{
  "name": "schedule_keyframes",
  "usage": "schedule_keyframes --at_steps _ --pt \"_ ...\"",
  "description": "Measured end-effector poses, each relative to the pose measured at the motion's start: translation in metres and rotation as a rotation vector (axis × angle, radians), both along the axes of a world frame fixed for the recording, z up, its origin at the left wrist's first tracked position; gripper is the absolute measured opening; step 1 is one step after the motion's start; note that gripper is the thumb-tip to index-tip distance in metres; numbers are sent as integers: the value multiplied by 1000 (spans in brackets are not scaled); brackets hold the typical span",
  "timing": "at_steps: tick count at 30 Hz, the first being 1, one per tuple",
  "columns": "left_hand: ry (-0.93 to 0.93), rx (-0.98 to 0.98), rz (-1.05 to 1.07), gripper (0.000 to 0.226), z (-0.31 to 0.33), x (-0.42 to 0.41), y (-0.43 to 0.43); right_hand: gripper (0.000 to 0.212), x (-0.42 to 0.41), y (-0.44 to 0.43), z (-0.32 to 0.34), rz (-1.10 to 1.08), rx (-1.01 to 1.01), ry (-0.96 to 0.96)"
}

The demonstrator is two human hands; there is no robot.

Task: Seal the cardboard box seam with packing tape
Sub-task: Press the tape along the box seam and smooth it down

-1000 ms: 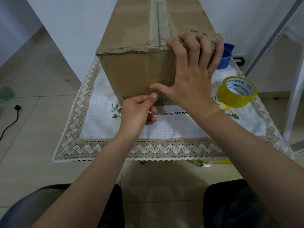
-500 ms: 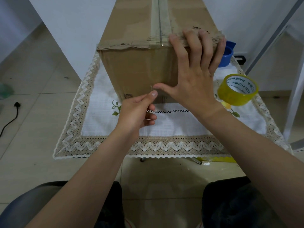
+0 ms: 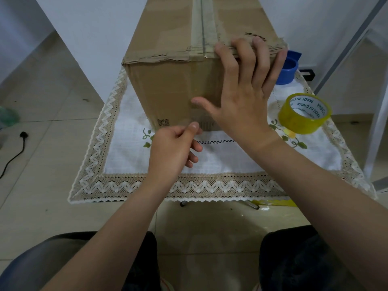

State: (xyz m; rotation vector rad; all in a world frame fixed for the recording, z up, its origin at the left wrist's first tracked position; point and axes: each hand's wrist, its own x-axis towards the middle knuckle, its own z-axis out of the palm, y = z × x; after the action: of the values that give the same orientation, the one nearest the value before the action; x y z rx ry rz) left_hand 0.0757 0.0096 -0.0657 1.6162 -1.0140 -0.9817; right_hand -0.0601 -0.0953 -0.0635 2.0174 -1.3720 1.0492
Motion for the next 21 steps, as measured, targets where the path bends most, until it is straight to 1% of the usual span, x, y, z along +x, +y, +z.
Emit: schedule_keyframes --at_steps 2,3,4,6,7,8,11,13,15,17,21 --pt "-180 -122 -6 17 0 -2 3 115 -6 0 -2 -2 10 74" --pt "-294 -203 8 12 0 -2 4 120 -9 0 -2 -8 12 95" --pt "-447 -302 32 12 0 -1 3 122 -10 0 -3 -16 8 104" --pt "-790 -519 114 25 4 2 -1 121 -9 1 -2 -25 6 100" --pt "-910 -600 170 32 8 4 -6 118 -9 2 0 -19 14 90" --pt "-983 -643 216 40 15 5 -11 112 -9 3 3 -5 24 67" --pt "-1073 -614 211 58 30 10 -27 81 -12 7 11 46 21 -75" --pt "-1086 -569 193 63 32 10 -35 72 -11 8 11 44 8 -113" --pt "-1091 -545 213 67 30 7 -39 73 -8 7 6 30 -12 -87" --pt "-1125 -534 239 73 26 6 -42 80 -9 5 0 34 -8 -38" --pt "-1213 -523 236 86 20 11 -45 111 -21 5 -4 31 33 113"
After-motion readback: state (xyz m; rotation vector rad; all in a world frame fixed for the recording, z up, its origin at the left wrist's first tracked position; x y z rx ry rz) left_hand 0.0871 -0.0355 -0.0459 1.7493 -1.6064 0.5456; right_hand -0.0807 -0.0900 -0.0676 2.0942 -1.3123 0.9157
